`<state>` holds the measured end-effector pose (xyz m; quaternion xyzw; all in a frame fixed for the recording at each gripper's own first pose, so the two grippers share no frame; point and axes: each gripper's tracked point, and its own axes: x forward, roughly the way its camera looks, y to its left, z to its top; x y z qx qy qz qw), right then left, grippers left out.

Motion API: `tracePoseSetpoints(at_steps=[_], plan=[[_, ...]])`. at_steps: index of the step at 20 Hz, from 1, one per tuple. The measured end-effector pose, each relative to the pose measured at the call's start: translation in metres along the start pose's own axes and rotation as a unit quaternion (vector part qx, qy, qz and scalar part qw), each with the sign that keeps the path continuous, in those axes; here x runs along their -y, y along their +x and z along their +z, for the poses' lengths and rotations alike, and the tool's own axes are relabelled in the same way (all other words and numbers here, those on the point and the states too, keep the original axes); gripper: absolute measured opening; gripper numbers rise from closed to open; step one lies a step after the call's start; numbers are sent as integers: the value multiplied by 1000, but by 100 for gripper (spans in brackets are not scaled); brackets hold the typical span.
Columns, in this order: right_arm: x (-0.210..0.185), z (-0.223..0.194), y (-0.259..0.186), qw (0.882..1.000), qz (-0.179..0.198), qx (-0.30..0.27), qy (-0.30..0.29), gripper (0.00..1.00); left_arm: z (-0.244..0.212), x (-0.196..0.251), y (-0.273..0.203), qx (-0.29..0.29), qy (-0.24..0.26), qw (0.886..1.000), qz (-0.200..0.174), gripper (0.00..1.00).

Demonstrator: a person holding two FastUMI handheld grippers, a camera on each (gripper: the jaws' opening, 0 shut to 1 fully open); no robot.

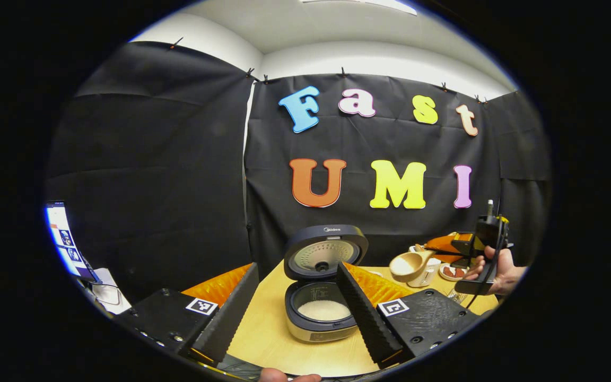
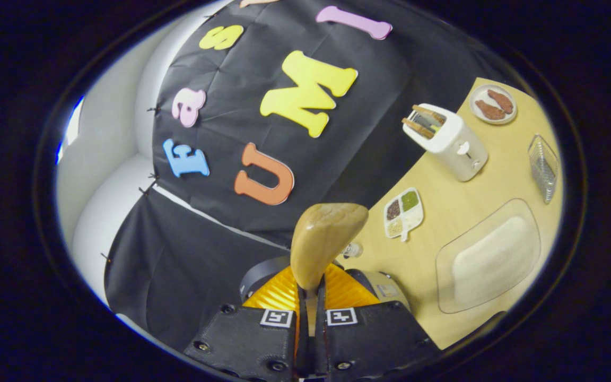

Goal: Close the left gripper, press the button to open the rice cooker; take a wooden spoon from the chopstick holder with the right hand, scoop a spoonful of rice and pour it into the rice cooker, then put the wooden spoon back into the chopstick holder.

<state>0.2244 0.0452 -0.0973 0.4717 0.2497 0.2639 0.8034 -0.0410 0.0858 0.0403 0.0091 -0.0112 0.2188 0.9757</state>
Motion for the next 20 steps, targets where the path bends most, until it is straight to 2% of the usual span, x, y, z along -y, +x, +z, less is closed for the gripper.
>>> tracePoseSetpoints(at_steps=[4, 6, 9, 11, 14, 17, 20], plan=[[-9, -46, 50, 999, -16, -24, -29, 10, -10, -31, -8, -5, -1, 1000, 5, 95], [-4, -68, 68, 997, -36, -33, -66, 10, -9, -43, -10, 2, 1, 1000, 4, 95], [2, -95, 89, 987, -64, -41, -143, 10, -19, -63, -11, -4, -1, 1000, 5, 95], [6, -105, 98, 976, -87, -38, -194, 10, -23, -73, -11, -5, -5, 1000, 7, 95], [9, -116, 109, 950, -113, -33, -290, 10, -26, -85, -14, -2, -11, 1000, 9, 95], [7, -123, 116, 912, -129, -24, -388, 10, -33, -96, -14, -3, -18, 1000, 11, 95], [-5, -131, 117, 865, -131, -10, -485, 10, -37, -104, -14, -4, -26, 1000, 13, 95]])
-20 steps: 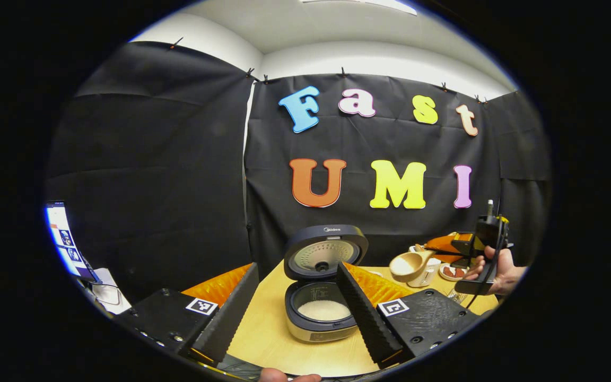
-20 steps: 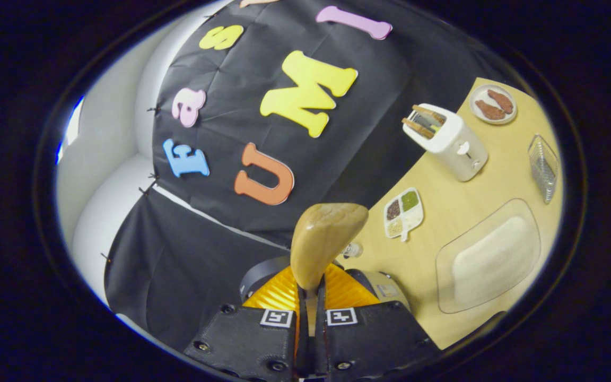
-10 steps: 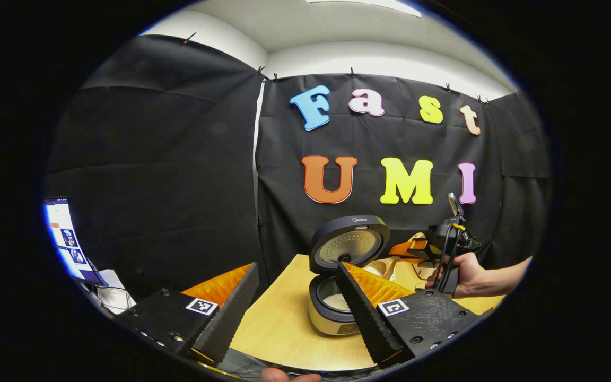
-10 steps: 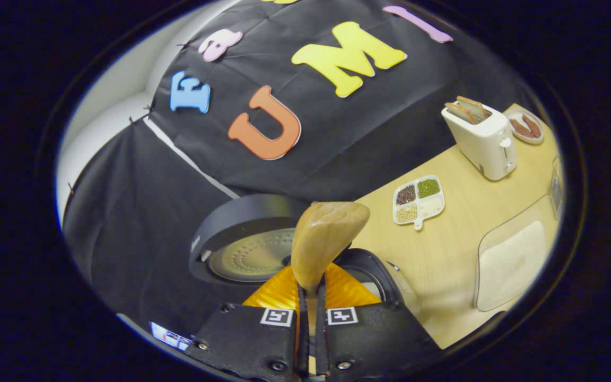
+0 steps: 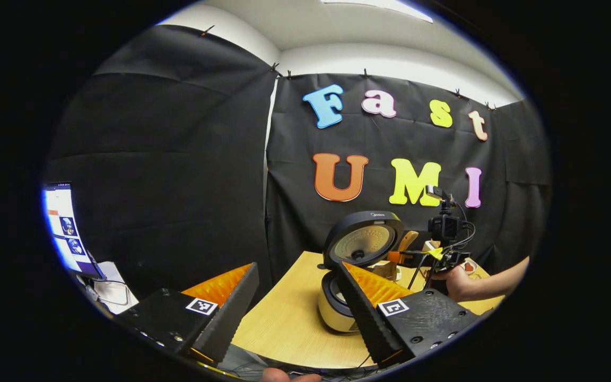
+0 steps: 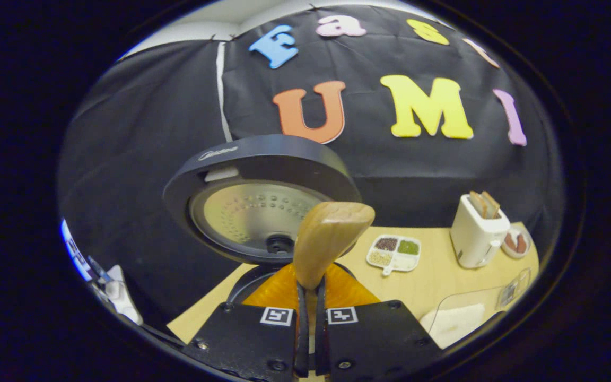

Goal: Close the left gripper, press the button to open the rice cooker; take a wooden spoon from the chopstick holder with the right hand, scoop a spoonful of rice and pour it into the rice cooker, then put the wooden spoon back into the chopstick holder.

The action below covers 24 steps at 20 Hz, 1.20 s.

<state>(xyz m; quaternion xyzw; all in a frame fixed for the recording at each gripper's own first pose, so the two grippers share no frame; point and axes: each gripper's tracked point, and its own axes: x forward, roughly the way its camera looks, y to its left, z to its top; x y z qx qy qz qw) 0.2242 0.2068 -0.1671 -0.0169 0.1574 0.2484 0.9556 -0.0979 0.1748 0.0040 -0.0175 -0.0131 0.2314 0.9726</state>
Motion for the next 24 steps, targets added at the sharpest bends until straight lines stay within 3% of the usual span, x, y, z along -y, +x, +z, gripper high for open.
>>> tracePoseSetpoints(at_steps=[3, 7, 9, 11, 12, 14, 17, 19, 24], plan=[[-21, 8, -4, 994, -5, 30, -108, 10, -3, -3, 0, 2, -4, 1000, -1, 94], [-42, 11, -5, 971, -13, 65, -229, 10, -9, -3, 2, -3, -13, 1000, -11, 95], [-52, 9, -7, 962, -5, 79, -262, 10, -11, -8, 4, -5, -15, 1000, -10, 95], [-50, 6, -9, 962, -1, 84, -260, 14, -9, -7, 5, -3, -21, 1000, -12, 95], [-47, 7, -11, 964, -3, 84, -253, 10, -8, -3, 5, -1, -23, 1000, -15, 95], [-41, 17, -17, 970, -1, 86, -226, 14, -4, 3, 7, 2, -19, 1000, -18, 95], [-37, 37, -33, 988, 27, 80, -126, 10, 1, 20, 11, 7, -22, 999, -29, 94], [-30, 58, -52, 994, 40, 83, -55, 10, 4, 36, 14, 6, -22, 999, -39, 94], [19, 91, -100, 989, 75, 71, 109, 10, 18, 90, 23, 13, -14, 997, -74, 94]])
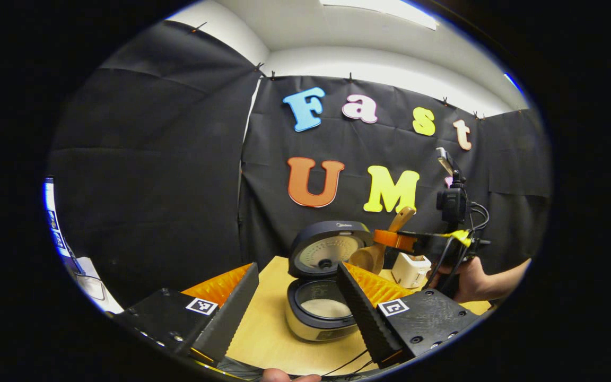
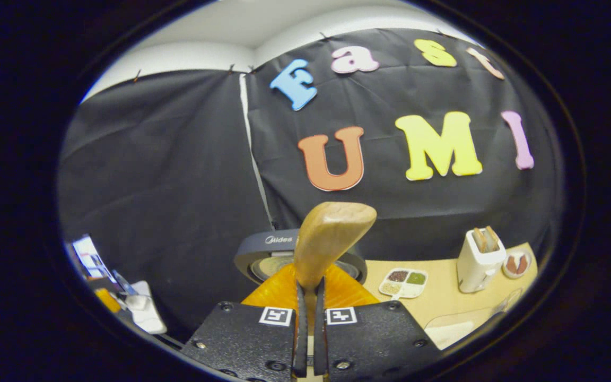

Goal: Close the left gripper, press the button to open the rice cooker; take a wooden spoon from the chopstick holder with the right hand, scoop a spoonful of rice and pour it into the rice cooker, then put the wooden spoon back into the chopstick holder.

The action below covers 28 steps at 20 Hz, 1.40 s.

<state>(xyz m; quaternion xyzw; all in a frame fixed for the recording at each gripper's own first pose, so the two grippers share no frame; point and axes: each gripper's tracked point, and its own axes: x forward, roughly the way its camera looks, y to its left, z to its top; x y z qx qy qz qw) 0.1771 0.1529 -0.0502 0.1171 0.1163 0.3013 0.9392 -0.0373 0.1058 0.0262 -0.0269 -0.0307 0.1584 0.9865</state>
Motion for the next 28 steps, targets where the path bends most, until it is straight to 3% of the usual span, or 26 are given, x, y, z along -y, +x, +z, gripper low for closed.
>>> tracePoseSetpoints(at_steps=[5, 11, 18, 19, 21, 28], plan=[[56, 25, -61, 986, 4, -12, 168, 10, 4, 48, 14, 2, -3, 1000, -28, 94], [169, 29, -124, 960, -61, 6, 272, 10, 7, 99, 40, 5, -12, 998, -55, 95], [320, 24, -186, 944, -172, 36, 280, 10, 5, 147, 68, 2, -6, 998, -59, 95], [343, 19, -192, 943, -191, 31, 273, 5, 4, 153, 71, 0, -2, 998, -58, 95], [387, 7, -202, 939, -225, 23, 258, 10, 3, 163, 76, -3, 5, 999, -53, 94], [489, -60, -192, 934, -290, -16, 207, 10, -3, 187, 83, -28, 13, 999, -24, 95]])
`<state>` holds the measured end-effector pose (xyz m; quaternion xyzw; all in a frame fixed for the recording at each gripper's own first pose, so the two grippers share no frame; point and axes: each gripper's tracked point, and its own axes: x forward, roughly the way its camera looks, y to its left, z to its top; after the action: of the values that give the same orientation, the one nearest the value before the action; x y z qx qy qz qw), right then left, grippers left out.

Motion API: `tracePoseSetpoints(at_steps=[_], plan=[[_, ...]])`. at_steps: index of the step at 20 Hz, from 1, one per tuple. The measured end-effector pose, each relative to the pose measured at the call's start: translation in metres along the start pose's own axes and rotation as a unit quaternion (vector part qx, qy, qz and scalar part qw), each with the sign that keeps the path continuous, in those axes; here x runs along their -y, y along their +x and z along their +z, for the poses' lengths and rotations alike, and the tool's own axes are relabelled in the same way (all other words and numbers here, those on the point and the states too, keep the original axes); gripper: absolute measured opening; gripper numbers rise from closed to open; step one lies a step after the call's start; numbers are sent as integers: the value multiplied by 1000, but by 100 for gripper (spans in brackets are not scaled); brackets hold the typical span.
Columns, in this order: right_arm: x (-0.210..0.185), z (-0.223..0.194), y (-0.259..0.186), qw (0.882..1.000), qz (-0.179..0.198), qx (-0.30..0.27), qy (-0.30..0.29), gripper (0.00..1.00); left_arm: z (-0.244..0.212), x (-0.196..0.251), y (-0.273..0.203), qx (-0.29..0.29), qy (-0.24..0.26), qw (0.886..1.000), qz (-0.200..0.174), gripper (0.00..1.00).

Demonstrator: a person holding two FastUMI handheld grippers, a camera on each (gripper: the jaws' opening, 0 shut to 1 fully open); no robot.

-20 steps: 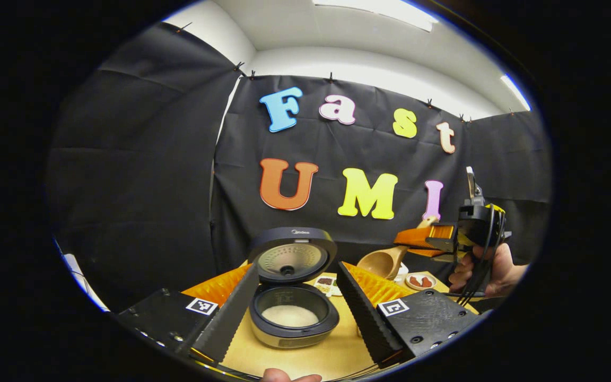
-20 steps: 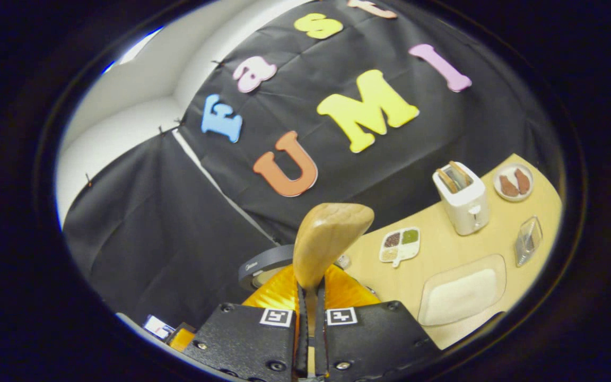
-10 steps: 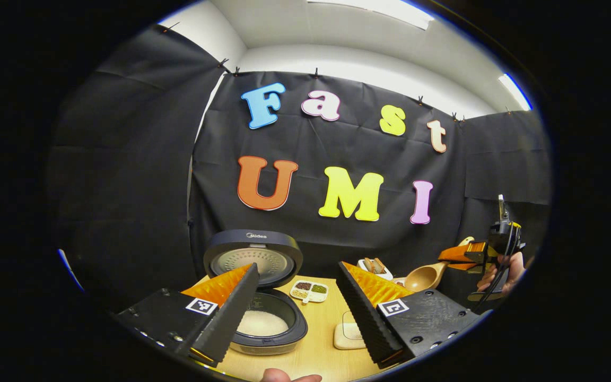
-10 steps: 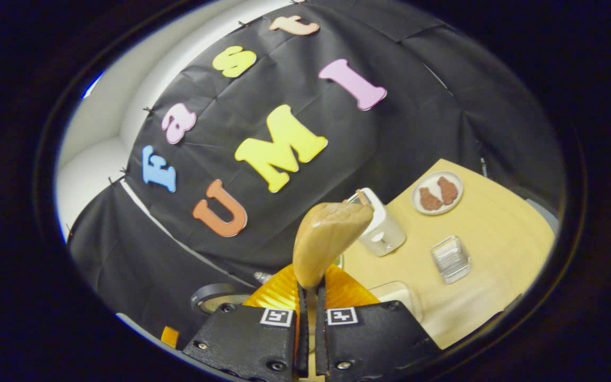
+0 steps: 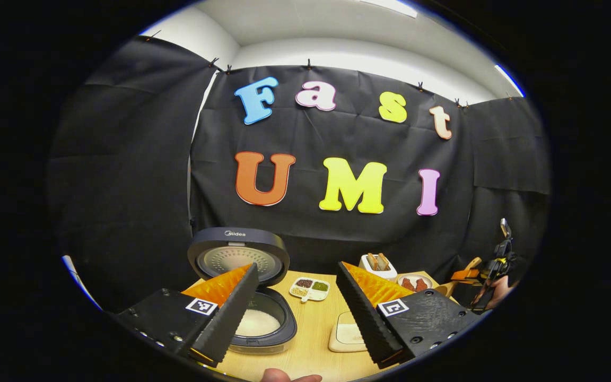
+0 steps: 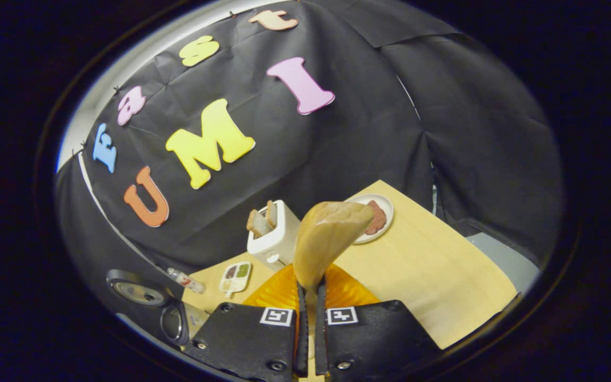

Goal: Close the left gripper, press the button to open the rice cooker; take a wooden spoon from the chopstick holder with the right hand, scoop a spoonful of rice and pour it into the rice cooker, then put the wooden spoon back into the chopstick holder.

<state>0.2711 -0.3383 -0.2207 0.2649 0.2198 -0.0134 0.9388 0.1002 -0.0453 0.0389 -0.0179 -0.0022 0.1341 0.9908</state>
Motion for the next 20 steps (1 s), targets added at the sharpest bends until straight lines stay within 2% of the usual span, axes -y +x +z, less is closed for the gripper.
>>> tracePoseSetpoints(at_steps=[6, 8, 9, 10, 14, 18, 19, 20], plan=[[27, -27, 52, 1000, -21, -17, 8, 10, -3, 11, -4, -15, 19, 1000, 20, 95], [32, -37, 60, 999, -22, -23, 10, 10, -1, 11, -4, -16, 21, 999, 25, 95], [33, -42, 64, 999, -22, -25, 8, 14, 0, 9, -4, -16, 23, 999, 29, 95], [34, -46, 67, 999, -23, -27, 4, 11, 3, 7, -3, -16, 24, 999, 32, 95], [34, -54, 76, 1000, -16, -21, -10, 13, 4, 4, -1, -16, 22, 999, 42, 95], [30, -51, 77, 1000, 2, -15, 3, 22, 9, 5, 2, -10, 17, 999, 46, 95], [30, -49, 75, 1000, 0, -12, -5, 27, 11, 4, 3, -7, 16, 999, 47, 94], [31, -45, 73, 1000, -2, -6, -14, 32, 13, 5, 4, -6, 15, 999, 46, 84]])
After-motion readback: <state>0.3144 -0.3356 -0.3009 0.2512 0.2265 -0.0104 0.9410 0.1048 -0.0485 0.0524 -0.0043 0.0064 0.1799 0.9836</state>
